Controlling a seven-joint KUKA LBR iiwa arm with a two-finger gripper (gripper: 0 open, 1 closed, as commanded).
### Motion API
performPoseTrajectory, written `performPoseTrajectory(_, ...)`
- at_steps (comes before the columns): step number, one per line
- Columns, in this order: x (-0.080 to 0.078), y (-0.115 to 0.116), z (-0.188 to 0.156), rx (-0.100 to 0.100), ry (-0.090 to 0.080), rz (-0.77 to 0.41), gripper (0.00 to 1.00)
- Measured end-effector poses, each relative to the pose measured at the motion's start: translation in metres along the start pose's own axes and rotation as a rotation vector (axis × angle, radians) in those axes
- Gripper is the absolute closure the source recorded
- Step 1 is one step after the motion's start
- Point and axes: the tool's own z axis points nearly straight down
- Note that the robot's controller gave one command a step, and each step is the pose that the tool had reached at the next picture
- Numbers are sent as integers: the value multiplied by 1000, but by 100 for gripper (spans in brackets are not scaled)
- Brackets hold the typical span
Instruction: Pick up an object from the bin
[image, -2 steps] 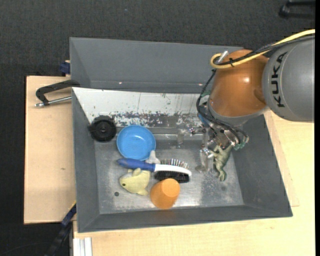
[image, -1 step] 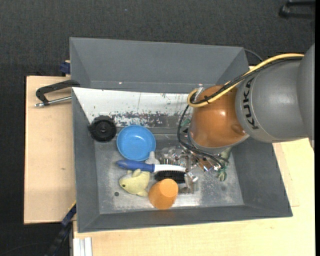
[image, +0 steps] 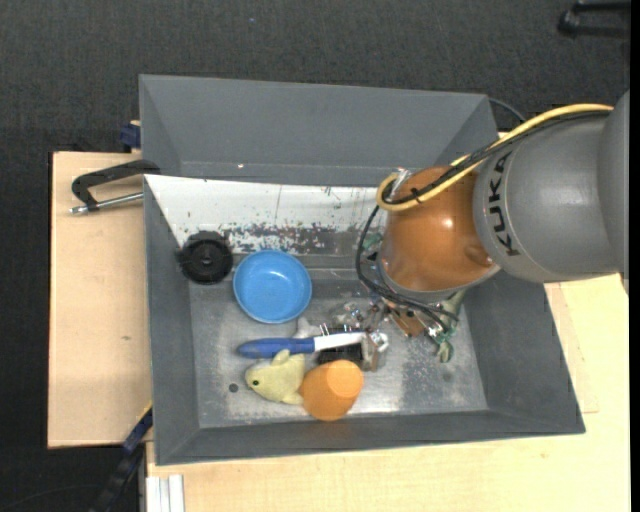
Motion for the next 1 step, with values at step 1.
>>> performPoseTrajectory(1, -34, -51, 9, -5, 7, 30, 100)
